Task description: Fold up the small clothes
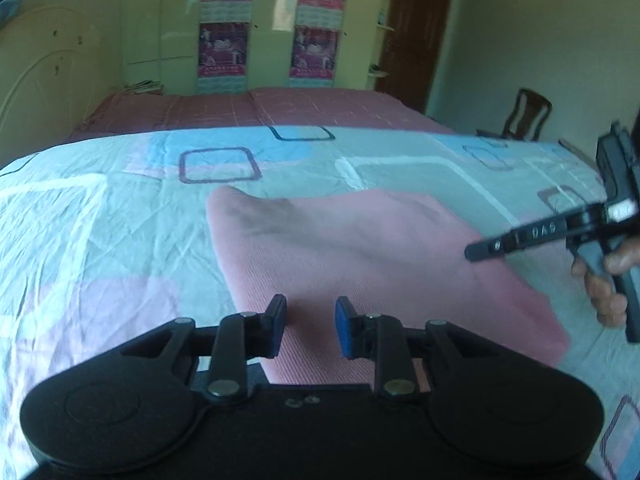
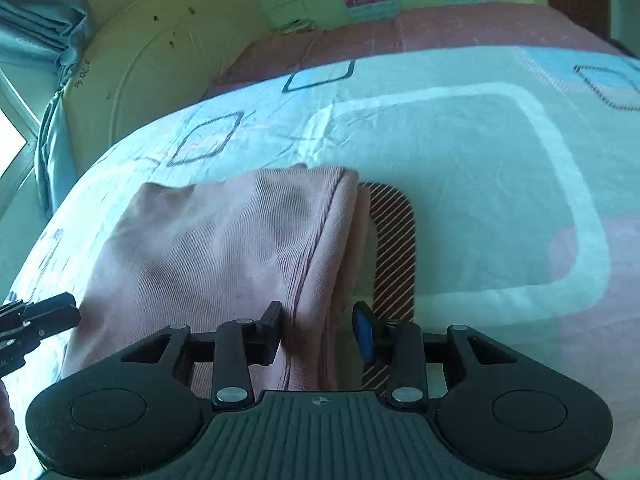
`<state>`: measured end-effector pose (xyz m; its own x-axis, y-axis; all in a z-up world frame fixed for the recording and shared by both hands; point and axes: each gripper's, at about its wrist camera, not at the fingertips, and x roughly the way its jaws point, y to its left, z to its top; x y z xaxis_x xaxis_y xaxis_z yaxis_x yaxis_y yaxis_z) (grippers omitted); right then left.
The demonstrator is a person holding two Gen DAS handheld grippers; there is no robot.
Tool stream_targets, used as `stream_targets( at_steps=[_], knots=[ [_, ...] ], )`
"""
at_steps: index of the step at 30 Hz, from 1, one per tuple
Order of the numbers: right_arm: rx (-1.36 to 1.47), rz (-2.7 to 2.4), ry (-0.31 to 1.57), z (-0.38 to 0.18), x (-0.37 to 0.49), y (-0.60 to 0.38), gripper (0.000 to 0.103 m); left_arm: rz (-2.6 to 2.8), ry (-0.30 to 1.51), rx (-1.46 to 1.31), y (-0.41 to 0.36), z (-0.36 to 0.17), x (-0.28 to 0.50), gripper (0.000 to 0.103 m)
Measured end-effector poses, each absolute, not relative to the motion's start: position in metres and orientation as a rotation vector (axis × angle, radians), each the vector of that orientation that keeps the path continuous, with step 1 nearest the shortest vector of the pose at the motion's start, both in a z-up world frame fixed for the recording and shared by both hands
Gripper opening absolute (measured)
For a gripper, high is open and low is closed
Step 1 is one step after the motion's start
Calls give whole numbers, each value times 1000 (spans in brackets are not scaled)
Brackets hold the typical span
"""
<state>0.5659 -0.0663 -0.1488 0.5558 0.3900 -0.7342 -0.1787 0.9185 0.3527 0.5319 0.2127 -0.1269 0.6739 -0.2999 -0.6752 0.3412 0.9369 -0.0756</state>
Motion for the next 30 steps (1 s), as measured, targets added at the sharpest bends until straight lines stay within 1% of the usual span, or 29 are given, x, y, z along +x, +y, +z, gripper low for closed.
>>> stream_targets(
  at_steps=[1, 3, 4, 5, 7, 9, 11, 13, 15, 17, 19, 23, 25, 27, 28, 30],
  knots=[
    [211, 344, 886, -143, 563, -64, 36, -361, 769, 78, 208, -134, 533, 24],
    [121, 367, 830, -135, 560, -53, 24, -354, 791, 60, 206, -147, 538, 22],
    [63, 386, 820, -135, 561, -45, 15, -347, 794, 32, 207, -149, 540, 22],
    [8, 402, 819, -136, 562, -39, 12, -342, 801, -3, 210, -151, 543, 22],
    [-71, 410, 858, -149, 568, -29, 10, -333, 816, -36, 214, -151, 546, 22],
    [-74, 396, 885, -163, 574, -31, 10, -330, 819, -11, 212, -151, 544, 23],
    [-59, 392, 888, -163, 574, -33, 10, -319, 820, -1, 210, -149, 544, 22],
    [-77, 378, 862, -154, 566, -32, 10, -311, 816, 2, 209, -144, 541, 22],
    [-97, 382, 813, -140, 550, -33, 10, -322, 778, -5, 210, -134, 530, 16],
    [-105, 432, 772, -126, 528, -35, 10, -333, 746, -11, 212, -125, 509, 18],
    [-146, 486, 762, -120, 503, -32, 10, -343, 732, -9, 213, -122, 489, 16],
    [-226, 526, 806, -136, 472, -23, 10, -352, 796, -7, 207, -141, 466, 17],
    [-303, 461, 842, -153, 468, -21, 10, -345, 824, -34, 204, -152, 463, 16],
    [-343, 382, 836, -164, 467, -26, 10, -326, 826, -25, 198, -158, 458, 15],
    [-315, 379, 842, -165, 468, -32, 13, -317, 820, -9, 195, -159, 456, 15],
    [-237, 372, 869, -165, 470, -40, 14, -297, 816, -6, 192, -159, 452, 15]
  ],
)
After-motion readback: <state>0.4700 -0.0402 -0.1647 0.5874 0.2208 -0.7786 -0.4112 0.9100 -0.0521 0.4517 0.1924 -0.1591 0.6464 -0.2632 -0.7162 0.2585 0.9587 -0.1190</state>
